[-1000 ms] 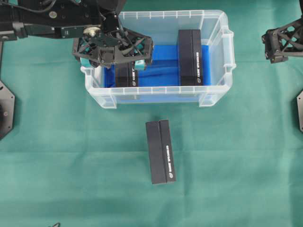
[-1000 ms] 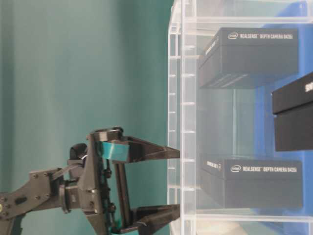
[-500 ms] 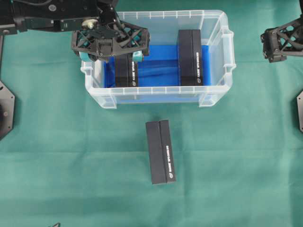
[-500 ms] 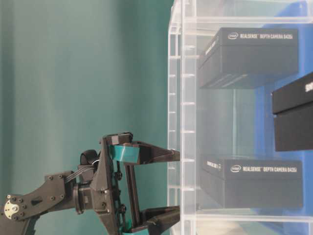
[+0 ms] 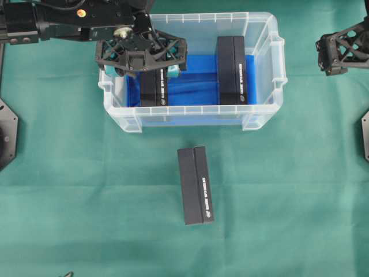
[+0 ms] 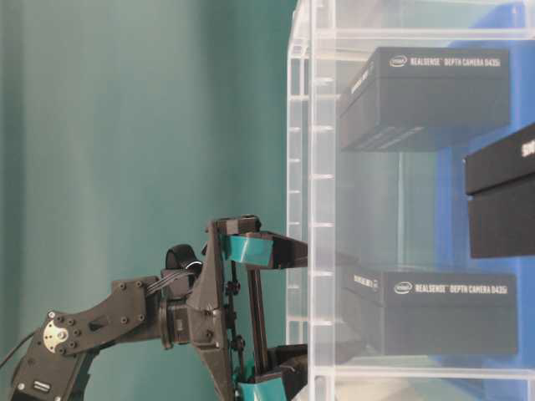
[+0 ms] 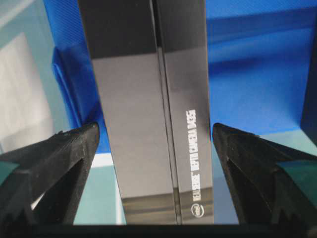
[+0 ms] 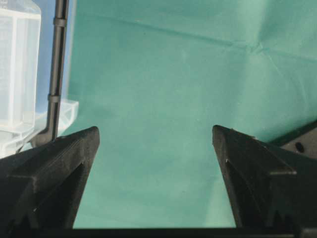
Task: Take out the box from the case.
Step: 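Lower the left gripper around the left box pair and close it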
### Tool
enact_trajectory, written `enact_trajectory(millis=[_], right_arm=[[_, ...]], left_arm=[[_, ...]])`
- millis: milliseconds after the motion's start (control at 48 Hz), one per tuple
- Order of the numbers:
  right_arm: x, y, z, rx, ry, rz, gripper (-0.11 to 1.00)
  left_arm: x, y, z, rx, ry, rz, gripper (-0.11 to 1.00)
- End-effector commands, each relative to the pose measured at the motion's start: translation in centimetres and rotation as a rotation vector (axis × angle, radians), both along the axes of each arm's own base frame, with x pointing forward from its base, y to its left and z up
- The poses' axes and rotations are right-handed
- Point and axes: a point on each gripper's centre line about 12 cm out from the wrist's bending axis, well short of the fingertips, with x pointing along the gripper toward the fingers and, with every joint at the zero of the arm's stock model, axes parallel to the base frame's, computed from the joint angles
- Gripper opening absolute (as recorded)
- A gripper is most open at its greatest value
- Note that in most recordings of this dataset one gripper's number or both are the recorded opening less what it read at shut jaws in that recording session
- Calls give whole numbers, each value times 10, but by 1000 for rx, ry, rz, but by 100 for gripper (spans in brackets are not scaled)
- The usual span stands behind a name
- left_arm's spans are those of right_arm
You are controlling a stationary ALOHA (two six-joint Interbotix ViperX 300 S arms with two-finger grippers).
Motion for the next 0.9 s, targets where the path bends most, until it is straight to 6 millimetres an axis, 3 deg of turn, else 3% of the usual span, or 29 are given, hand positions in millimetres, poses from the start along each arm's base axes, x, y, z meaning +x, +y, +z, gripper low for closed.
enact_trajectory(millis=[0,479,729,813,875], right_arm=[[1,-1,4,-7,-13,5,91],[1,0,5,-9,-17,7,91],[0,0,4,-7,-18,5,91],[0,0,5,-9,-19,3,91],[-1,0,6,-8,-21,5,91]], left_arm=[[2,2,7,11,-22,2,97],[-1,2,-17,-7,36,2,97],[2,1,-17,-7,19,1,96],[3,1,-15,-12,7,12,88],[4,0,-13,-18,6,17,72]])
